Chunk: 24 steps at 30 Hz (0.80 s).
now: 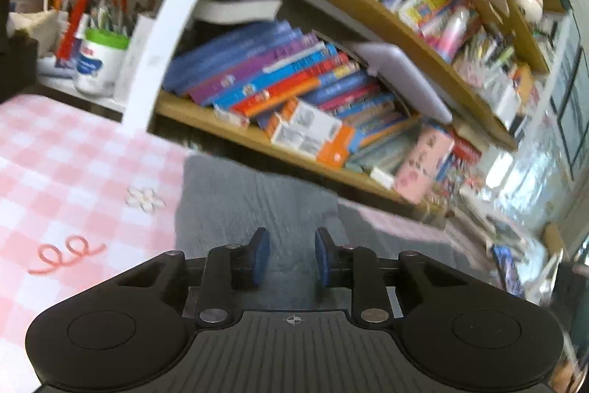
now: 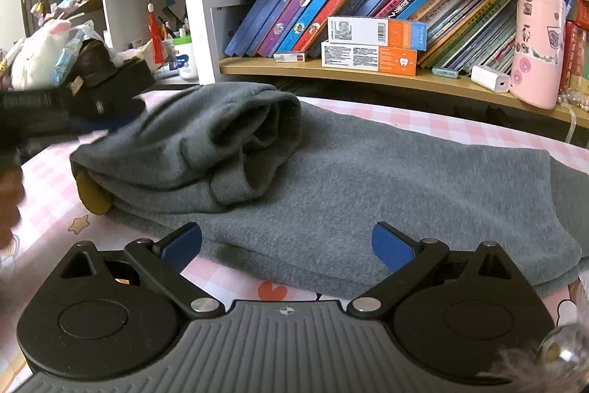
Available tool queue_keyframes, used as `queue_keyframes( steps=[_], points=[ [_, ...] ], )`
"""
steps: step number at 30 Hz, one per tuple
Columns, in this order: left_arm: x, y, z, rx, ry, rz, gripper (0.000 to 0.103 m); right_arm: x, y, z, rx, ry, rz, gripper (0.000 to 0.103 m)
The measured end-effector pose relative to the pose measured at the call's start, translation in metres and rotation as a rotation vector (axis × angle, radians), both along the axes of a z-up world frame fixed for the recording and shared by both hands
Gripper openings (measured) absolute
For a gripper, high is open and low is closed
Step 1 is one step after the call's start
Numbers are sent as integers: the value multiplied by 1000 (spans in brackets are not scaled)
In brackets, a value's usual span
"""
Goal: Fold clothes
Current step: 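Open the left tool and lay the folded sleeve flat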
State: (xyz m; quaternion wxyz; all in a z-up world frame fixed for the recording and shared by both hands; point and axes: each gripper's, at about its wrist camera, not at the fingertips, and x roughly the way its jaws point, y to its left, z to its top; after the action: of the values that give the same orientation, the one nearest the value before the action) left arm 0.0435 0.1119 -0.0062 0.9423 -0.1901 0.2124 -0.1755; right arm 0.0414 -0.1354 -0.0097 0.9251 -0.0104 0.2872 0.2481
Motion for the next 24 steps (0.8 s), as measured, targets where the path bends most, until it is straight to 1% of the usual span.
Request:
queue_keyframes(
  steps=[1, 2, 4, 6, 7, 8, 10, 12, 13, 14, 15, 17, 20, 22, 24],
  points=[
    [0, 0, 0, 6, -2, -3, 25, 1, -1, 0, 7, 4, -3, 100],
    [-1, -1, 0, 11, -4, -6, 30, 1, -3, 0, 21, 9, -7, 100],
    [-3, 1, 0, 9, -19, -5, 31, 3, -7, 0, 52, 19, -15, 100],
    [-5, 3, 1, 10, -36, 3, 36, 4, -10, -1, 88, 28, -24, 100],
    [-9, 3, 4, 18, -50, 18, 48, 4, -13, -1, 110, 30, -30, 100],
    [-12, 4, 7, 25, -64, 34, 69, 4, -15, -1, 132, 31, -35, 100],
    [-19, 4, 13, 54, -103, 73, 88, 4, -18, 0, 181, 29, -39, 99],
    [-26, 4, 18, 78, -148, 110, 92, 7, -19, 3, 226, 27, -43, 97],
    [-28, 4, 19, 71, -159, 126, 99, 9, -17, 6, 245, 26, -46, 97],
    [-30, 5, 21, 63, -171, 141, 102, 11, -16, 9, 264, 24, -48, 95],
    [-32, 6, 22, 57, -182, 156, 103, 13, -15, 12, 283, 23, -51, 90],
    [-33, 3, 22, 77, -189, 172, 103, 18, -13, 18, 322, 20, -55, 86],
    [-31, -7, 22, 153, -170, 189, 103, 24, -10, 26, 379, 15, -62, 85],
    [-30, -14, 21, 196, -163, 190, 103, 34, -3, 28, 387, 45, -87, 85],
    [-29, -19, 20, 238, -153, 187, 103, 44, 6, 25, 398, 86, -99, 81]
  ],
)
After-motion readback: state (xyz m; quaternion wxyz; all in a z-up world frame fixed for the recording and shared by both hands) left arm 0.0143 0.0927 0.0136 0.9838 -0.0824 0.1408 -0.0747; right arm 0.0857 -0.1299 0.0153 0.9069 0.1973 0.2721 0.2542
